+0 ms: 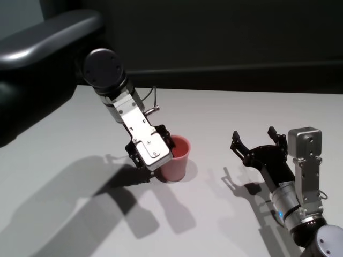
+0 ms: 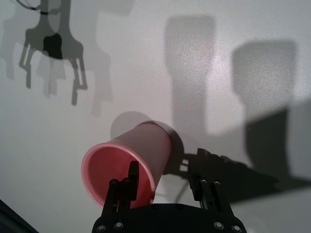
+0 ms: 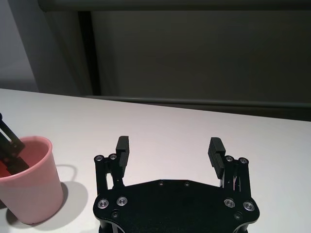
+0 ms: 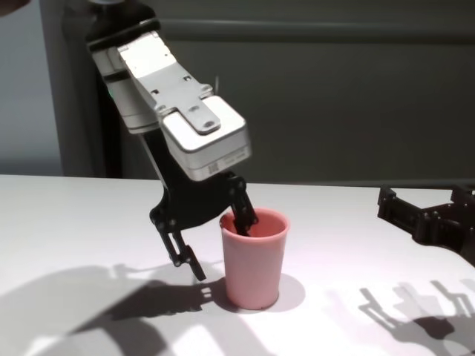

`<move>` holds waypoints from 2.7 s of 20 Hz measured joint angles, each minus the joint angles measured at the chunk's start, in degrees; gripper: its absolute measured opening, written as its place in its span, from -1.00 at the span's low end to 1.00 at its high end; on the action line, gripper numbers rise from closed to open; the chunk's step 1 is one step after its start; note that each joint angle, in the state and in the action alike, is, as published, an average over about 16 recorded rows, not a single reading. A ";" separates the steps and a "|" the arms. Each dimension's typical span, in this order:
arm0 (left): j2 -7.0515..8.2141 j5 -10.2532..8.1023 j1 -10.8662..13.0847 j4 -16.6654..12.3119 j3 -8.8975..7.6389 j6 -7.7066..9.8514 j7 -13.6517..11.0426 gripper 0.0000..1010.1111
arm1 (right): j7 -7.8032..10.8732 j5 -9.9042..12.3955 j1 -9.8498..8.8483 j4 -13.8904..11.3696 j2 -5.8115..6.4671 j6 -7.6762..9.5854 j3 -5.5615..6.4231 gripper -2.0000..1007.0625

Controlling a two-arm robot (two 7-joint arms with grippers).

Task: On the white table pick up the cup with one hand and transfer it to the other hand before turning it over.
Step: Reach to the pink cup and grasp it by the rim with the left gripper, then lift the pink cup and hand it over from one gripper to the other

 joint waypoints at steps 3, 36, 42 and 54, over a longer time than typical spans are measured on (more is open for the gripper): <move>0.09 -0.31 -0.18 0.03 0.24 0.08 0.15 0.20 | 0.00 0.00 0.00 0.00 0.00 0.00 0.00 0.99; 4.07 -9.10 0.25 -2.78 -0.41 3.67 2.82 -0.90 | 0.00 0.00 0.00 0.00 0.00 0.00 0.00 0.99; 6.61 -13.11 1.54 -4.68 -2.90 6.29 4.71 -0.90 | 0.00 0.00 0.00 0.00 0.00 0.00 0.00 0.99; 10.14 -24.18 5.22 -6.95 -10.05 11.85 7.20 -0.90 | 0.00 0.00 0.00 0.00 0.00 0.00 0.00 0.99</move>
